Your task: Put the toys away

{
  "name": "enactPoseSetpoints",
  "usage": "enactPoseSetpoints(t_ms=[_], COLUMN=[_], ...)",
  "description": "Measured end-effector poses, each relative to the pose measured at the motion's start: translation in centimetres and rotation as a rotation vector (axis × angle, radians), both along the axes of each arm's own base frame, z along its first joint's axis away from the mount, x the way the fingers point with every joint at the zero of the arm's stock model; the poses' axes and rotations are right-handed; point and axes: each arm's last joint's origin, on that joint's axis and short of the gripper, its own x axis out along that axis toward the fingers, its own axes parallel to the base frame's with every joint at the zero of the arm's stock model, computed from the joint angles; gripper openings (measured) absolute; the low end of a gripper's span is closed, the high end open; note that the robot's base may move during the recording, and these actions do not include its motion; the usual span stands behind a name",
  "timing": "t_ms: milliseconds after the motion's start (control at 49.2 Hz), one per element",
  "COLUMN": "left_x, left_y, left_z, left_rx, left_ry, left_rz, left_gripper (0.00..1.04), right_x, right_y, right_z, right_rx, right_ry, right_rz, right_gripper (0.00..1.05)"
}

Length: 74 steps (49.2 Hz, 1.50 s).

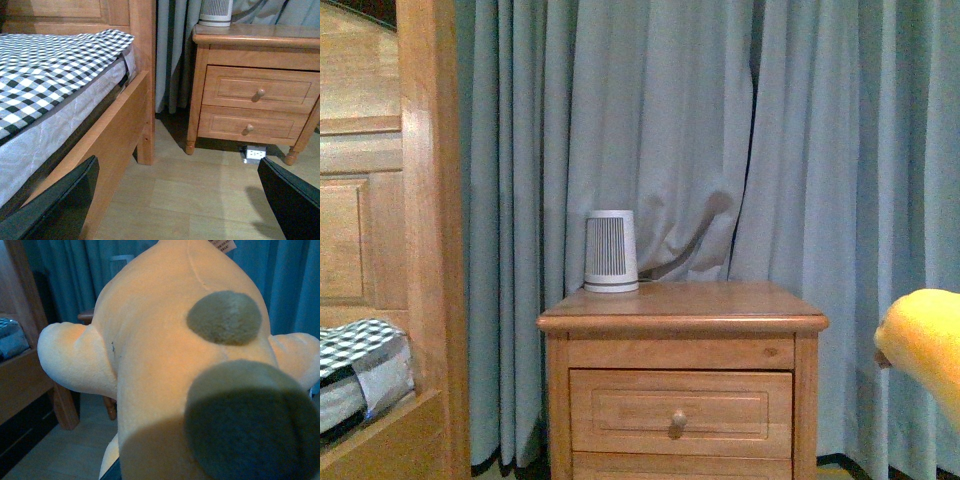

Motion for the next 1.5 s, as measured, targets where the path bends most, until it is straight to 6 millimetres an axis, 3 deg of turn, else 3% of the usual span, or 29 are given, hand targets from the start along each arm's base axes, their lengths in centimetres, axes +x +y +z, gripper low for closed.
enactPoseSetpoints(t_ms=[1503], left_x=[0.0], left_y=[0.0], left_z=[0.0], left_rx=[0.0], left_ry=[0.0], left_rz=[0.0], left_gripper=[0.99], right_x=[0.01], right_y=[0.02], right_z=[-0.07], right_rx=[0.0], right_ry=[0.002], right_rz=[0.002], right_gripper=[0.2])
